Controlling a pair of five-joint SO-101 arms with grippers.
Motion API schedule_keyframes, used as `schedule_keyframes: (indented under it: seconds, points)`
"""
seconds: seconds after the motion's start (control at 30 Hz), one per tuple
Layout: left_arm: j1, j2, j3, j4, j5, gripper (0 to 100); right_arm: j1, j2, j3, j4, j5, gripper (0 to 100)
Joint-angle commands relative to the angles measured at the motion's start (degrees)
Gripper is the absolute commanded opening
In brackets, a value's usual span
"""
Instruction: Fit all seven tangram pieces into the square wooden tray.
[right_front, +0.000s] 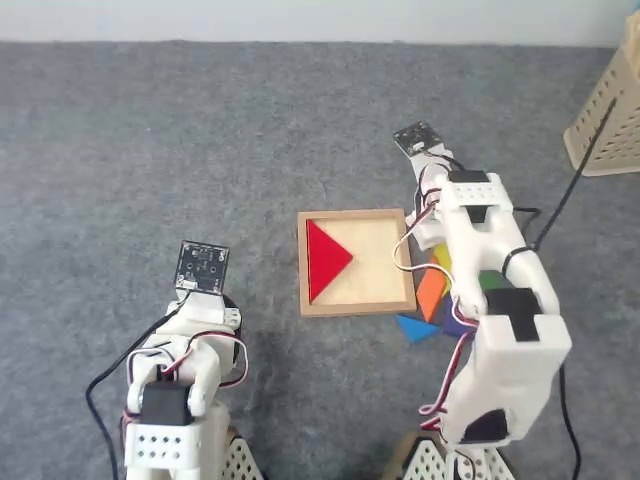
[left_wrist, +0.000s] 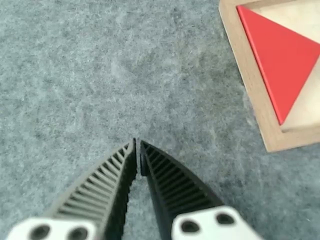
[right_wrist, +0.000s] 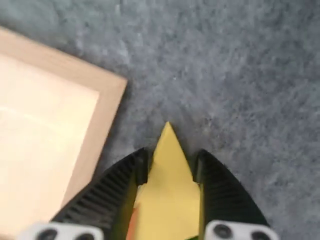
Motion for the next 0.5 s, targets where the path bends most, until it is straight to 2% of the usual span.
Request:
schedule_keyframes:
  seconds: [0.0,0.23,0.37,0.47]
  points:
    - [-0.3,-0.2,-0.3,0.3,0.5,1,2.1,-10.7,3.5,-2.1,-3.4,13.9]
    - [-0.3,-0.2,-0.3,0.3,0.5,1,3.9,-23.6,23.3,-9.3,-4.6,12.9]
    - [-0.3,-0.2,-0.3,0.3,0.5,1,3.9,-21.7,24.3,-9.3,-4.6,4.6]
    - [-0.3,-0.2,-0.3,0.3,0.5,1,3.3,-18.0,23.0,-9.5,-4.4,2.4]
